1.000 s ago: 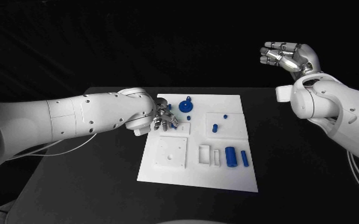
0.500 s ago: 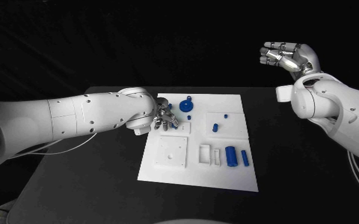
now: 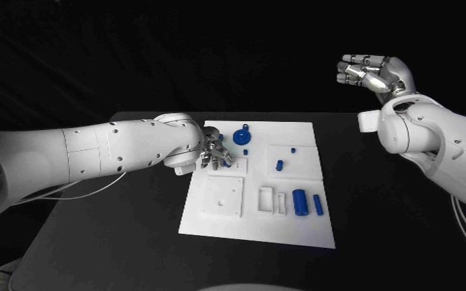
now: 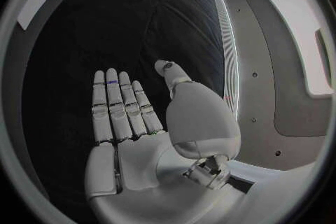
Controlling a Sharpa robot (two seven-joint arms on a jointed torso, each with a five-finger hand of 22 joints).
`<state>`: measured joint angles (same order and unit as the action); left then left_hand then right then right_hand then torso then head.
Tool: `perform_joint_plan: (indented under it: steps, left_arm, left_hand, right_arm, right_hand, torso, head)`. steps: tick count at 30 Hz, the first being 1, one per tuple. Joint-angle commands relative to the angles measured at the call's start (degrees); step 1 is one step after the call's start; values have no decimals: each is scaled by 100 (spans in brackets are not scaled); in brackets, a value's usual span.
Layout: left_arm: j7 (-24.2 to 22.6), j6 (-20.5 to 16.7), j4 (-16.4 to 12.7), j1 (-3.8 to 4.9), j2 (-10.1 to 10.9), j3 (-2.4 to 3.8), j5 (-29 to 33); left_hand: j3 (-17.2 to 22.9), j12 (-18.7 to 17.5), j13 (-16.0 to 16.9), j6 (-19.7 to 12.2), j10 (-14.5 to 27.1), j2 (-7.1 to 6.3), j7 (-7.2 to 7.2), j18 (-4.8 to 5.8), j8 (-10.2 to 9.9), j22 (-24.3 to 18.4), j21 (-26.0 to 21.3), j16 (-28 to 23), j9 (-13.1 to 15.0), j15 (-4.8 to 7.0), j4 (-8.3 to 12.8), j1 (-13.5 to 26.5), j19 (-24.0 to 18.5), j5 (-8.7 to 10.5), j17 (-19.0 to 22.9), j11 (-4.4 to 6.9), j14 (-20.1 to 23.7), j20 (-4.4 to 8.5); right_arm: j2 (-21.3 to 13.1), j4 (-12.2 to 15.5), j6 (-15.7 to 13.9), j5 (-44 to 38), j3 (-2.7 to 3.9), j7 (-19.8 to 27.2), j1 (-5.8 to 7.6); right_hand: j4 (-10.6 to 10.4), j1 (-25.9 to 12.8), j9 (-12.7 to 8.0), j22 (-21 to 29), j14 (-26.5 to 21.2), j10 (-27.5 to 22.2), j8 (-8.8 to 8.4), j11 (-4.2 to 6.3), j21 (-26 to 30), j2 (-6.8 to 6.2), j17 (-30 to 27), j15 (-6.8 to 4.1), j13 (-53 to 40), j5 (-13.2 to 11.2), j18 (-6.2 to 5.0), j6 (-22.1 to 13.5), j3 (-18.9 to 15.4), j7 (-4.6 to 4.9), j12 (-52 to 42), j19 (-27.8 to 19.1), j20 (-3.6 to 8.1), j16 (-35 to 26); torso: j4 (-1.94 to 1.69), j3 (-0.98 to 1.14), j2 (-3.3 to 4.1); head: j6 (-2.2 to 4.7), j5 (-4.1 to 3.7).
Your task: Assemble the parts on the task board
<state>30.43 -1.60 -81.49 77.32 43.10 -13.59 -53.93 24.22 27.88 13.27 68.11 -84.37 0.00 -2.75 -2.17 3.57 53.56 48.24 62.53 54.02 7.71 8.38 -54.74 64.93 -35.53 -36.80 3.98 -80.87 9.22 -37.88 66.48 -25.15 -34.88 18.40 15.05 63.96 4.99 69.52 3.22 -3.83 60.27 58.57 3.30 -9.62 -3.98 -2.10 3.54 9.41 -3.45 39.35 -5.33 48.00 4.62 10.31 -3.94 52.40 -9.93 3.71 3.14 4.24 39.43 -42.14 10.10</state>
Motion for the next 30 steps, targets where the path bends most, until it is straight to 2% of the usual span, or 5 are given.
perform_joint_plan:
  steps: [1,10,17,21,30]
  left_arm:
    - [-74,95,-2,-1,-20,-1,-30]
    - [-35,153,45,-1,-54,-5,-30]
    - [18,235,43,-1,-51,-7,-31]
    - [42,286,34,0,-46,-9,-37]
    - [72,330,12,1,-47,-12,-62]
  left_hand:
    - [607,38,8,420,-253,21,360,-8,22,5,-20,33,3,26,582,-75,39,-21,8,55,-4,-18]
    - [611,33,7,412,-252,23,358,-6,21,58,-68,30,-1,28,568,-83,57,-10,25,51,-3,-16]
    - [612,29,6,408,-252,25,356,-5,21,83,-88,32,-13,28,569,-90,64,-4,31,50,-2,-16]
    - [612,29,6,408,-252,25,356,-5,21,83,-88,32,-13,28,569,-90,64,-4,31,50,-2,-16]
    - [610,35,11,413,-252,21,355,-7,22,154,-120,44,-31,29,567,-96,84,-4,39,48,1,-16]
  right_arm:
    - [6,-1,104,-9,4,0,2]
    - [19,-18,135,-15,3,-26,1]
    - [30,-52,178,-18,3,-45,1]
    - [38,-74,203,-19,3,-56,1]
    - [48,-88,278,-25,3,-86,1]
  right_hand:
    - [15,-34,-5,9,-40,-28,-13,13,-13,8,-8,1,10,25,-78,-21,3,-14,27,-21,14,-15]
    - [43,-65,-6,9,-54,-36,-15,11,-11,9,-9,5,10,74,-77,-28,55,-13,27,-29,11,-16]
    - [69,-110,-6,10,-54,-34,-15,11,-11,-13,-8,4,10,208,-80,-19,137,-13,27,-28,11,-13]
    - [72,-117,-5,9,-52,-32,-13,12,-12,-16,-8,3,10,211,-78,-15,142,-13,26,-27,11,-15]
    - [60,-138,-5,9,-52,-25,-13,14,-12,-21,-9,3,9,223,-78,-4,126,-16,25,-25,13,-16]
  torso:
    - [0,-1,-1]
    - [-1,-2,1]
    - [2,-3,3]
    - [-3,2,2]
    - [2,2,3]
  head:
    - [-3,0]
    - [-7,-13]
    - [-20,-17]
    - [-52,-48]
    - [-61,-66]
